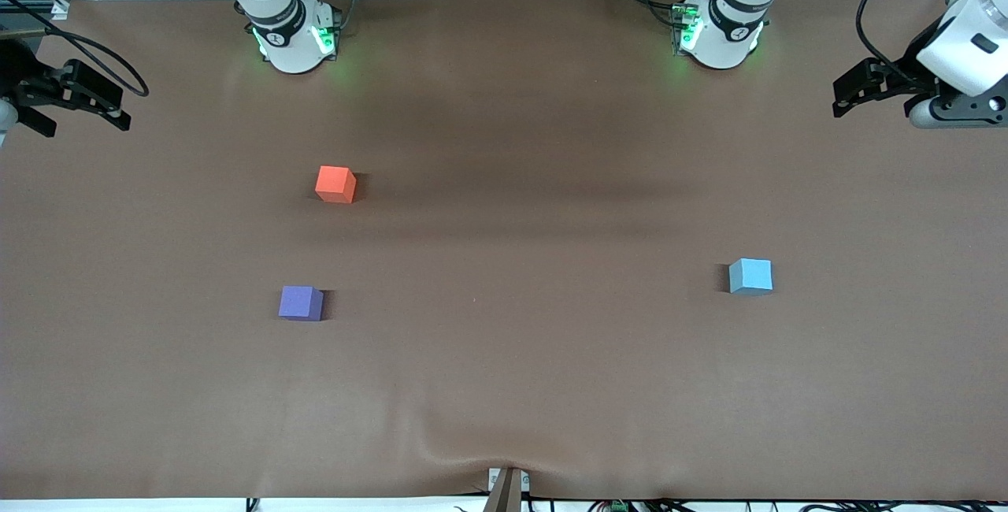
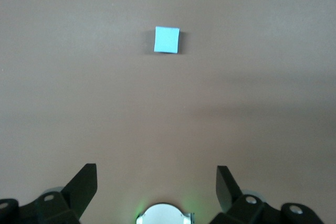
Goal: Place blue block between orange and purple blocks
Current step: 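Reach the left gripper down over the light blue cube, then close the left gripper on the light blue cube and lift it, then carry the light blue cube with the left gripper to mid-table, then set the cube down with the left gripper while the right gripper approaches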
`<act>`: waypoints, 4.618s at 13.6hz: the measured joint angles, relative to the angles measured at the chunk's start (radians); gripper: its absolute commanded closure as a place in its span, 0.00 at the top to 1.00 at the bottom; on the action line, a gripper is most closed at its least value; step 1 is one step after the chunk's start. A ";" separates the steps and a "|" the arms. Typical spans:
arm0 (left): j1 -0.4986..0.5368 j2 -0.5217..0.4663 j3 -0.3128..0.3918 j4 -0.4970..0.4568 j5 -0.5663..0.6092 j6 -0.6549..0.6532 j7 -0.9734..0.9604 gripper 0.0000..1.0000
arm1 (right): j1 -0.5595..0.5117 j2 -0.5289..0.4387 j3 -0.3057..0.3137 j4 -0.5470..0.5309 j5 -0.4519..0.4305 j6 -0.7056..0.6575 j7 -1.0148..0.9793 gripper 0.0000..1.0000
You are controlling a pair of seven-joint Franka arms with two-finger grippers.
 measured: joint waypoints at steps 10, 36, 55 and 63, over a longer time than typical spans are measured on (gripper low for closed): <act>0.078 0.251 -0.004 -0.373 0.003 0.737 0.001 1.00 | -0.001 0.001 -0.005 0.000 0.000 0.000 0.000 1.00; 0.014 0.645 -0.085 -0.207 0.004 0.904 0.052 0.00 | -0.004 0.007 -0.008 -0.001 0.009 -0.001 0.000 1.00; -0.661 1.039 -0.142 0.422 0.003 0.680 -0.611 1.00 | 0.000 0.130 -0.001 -0.007 0.014 0.003 0.000 1.00; -0.702 0.909 -0.040 0.509 0.008 0.521 -0.745 1.00 | 0.197 0.222 0.011 -0.018 0.065 0.054 0.226 1.00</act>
